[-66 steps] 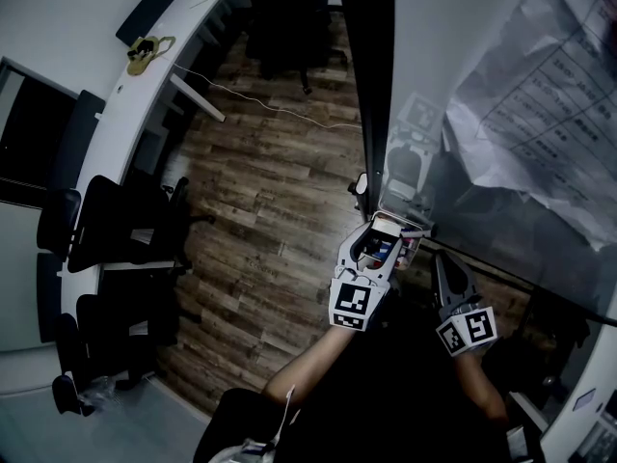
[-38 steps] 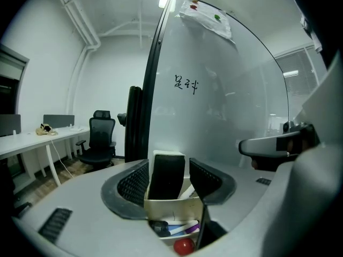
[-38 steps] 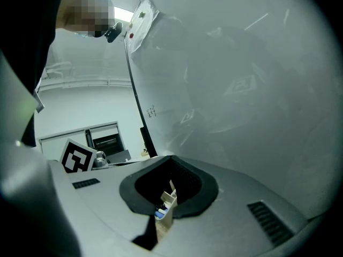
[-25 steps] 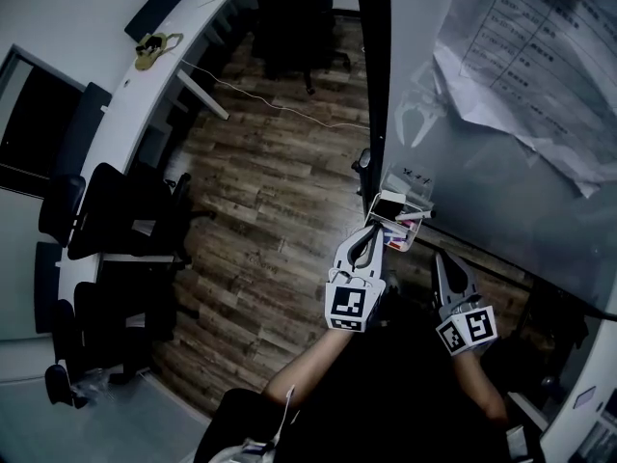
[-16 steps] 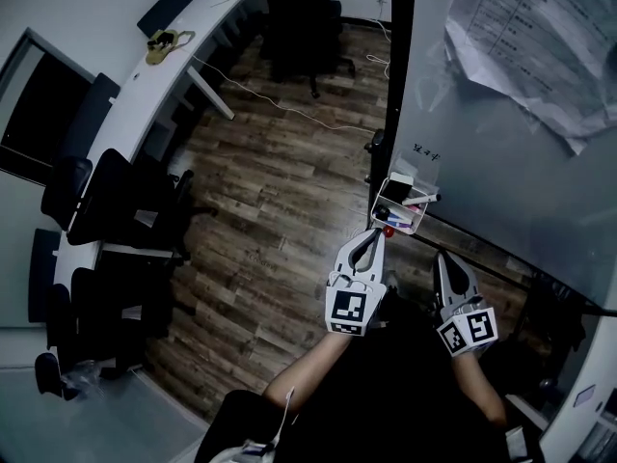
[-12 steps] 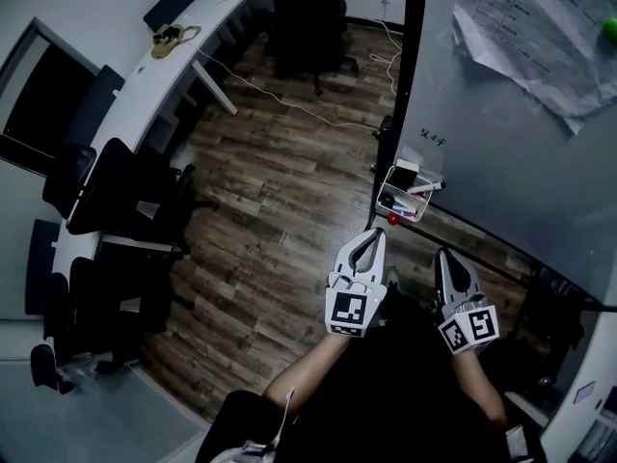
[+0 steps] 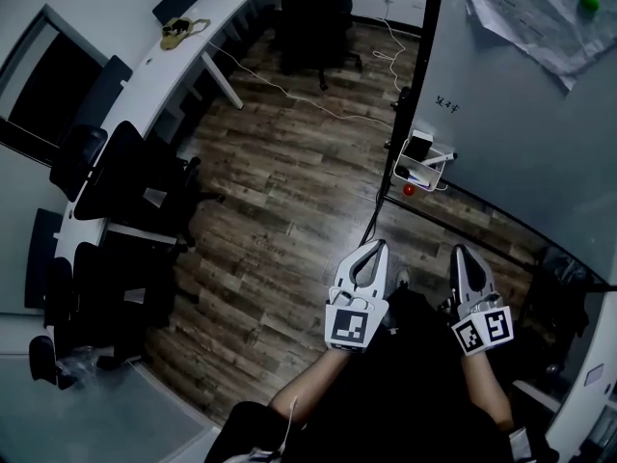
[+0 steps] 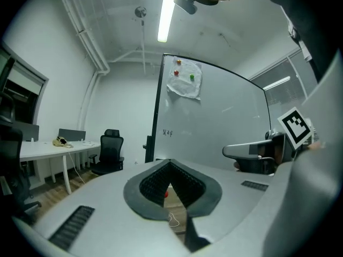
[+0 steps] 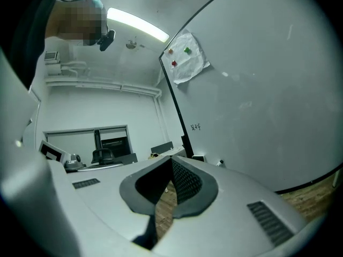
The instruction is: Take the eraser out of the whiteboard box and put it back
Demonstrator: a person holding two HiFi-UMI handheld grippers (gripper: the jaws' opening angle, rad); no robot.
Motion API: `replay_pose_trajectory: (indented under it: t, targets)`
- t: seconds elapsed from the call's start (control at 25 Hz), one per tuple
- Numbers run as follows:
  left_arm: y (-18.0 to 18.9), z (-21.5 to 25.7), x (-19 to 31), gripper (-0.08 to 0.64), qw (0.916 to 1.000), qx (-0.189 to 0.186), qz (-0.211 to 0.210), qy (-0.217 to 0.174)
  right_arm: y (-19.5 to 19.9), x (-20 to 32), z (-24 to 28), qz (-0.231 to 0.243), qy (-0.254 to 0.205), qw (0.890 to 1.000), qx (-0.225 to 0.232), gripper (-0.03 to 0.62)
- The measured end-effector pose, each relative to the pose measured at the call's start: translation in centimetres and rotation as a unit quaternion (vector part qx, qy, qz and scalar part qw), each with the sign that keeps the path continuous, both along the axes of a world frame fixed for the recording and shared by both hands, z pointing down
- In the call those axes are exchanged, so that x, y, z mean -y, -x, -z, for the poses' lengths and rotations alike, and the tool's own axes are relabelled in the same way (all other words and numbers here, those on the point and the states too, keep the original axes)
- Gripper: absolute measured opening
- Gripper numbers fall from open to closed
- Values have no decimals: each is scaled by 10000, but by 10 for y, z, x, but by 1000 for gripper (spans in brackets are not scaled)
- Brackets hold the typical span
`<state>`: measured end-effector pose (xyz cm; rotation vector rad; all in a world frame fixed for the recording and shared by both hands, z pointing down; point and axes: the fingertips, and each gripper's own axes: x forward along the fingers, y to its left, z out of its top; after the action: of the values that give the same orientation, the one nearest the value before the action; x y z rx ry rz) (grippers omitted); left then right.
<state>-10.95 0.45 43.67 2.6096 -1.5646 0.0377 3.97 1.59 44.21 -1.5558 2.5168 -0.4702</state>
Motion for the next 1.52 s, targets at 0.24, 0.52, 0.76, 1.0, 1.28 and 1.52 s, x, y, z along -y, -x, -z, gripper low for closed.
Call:
replay_pose_trajectory:
  t: [0.24,0.52,0.76,1.0,1.28,1.52]
  targets:
    - [4,5,-24,6,9999,-60,131,76,2,-23,-6,131,-20,9999,-26,15]
    - [-13,5,-42,6,9998,37,139,124,3,-41,-11,476,23,9989,-39,15]
    - [-33,8,-46,6,9999,-68,98,71,-7,-40,-9,533,-59,9986,24,15]
    - [-46,9,-45,6,9996,-180,167,105,-22,-38,-13,491,-18,9988,1,15]
    - [-54,10,-41,6,9997,-120,176,81,-27,-38,-19,576,64,9983,-22,15]
    - [-57,10,-40,6,9997,-140,162,127,-28,-37,-19,587,64,9983,1,14]
